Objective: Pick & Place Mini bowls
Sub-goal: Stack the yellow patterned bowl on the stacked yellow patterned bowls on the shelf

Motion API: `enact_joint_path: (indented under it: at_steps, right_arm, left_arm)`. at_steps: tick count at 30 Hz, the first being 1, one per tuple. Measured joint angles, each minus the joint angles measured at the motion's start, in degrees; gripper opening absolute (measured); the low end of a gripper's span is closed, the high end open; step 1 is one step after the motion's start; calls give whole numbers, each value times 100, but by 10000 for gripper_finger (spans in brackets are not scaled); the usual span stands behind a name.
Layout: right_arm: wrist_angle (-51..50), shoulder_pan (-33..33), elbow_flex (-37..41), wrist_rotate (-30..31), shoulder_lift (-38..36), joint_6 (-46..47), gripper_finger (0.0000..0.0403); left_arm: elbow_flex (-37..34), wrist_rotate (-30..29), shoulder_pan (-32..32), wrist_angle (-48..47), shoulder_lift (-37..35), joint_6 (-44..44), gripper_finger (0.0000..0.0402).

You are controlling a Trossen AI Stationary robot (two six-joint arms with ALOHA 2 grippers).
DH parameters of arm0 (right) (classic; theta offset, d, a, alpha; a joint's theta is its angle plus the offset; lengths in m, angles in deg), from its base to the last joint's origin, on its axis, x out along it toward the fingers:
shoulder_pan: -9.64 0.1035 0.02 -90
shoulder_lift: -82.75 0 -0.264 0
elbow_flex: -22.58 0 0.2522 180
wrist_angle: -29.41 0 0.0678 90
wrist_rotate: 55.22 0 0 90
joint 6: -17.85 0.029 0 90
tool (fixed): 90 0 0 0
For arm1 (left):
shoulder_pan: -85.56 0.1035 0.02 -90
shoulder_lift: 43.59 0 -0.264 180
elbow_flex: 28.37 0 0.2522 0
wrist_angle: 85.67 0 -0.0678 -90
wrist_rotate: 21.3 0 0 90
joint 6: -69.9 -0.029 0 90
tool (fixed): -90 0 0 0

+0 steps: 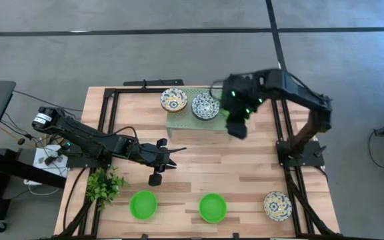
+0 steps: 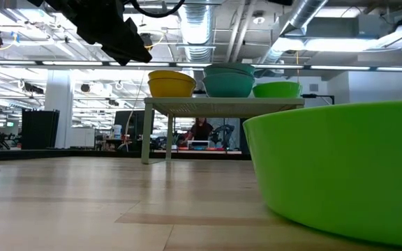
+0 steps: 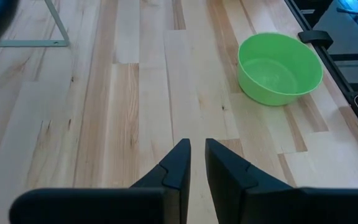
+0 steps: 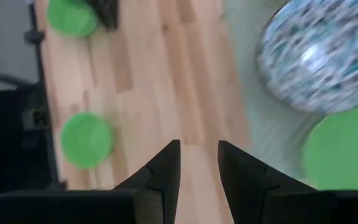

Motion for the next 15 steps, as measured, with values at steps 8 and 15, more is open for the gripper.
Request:
enact_joint_path:
  at_steps: [8, 15]
  right_arm:
    - [195, 1184, 2572, 20, -1338, 1156, 103]
    - [1258, 2364, 5006, -297, -2373, 3429, 103]
  left_arm:
    - [0, 0, 1, 1, 0, 0, 76]
    - [0, 0, 2, 6, 0, 0, 88]
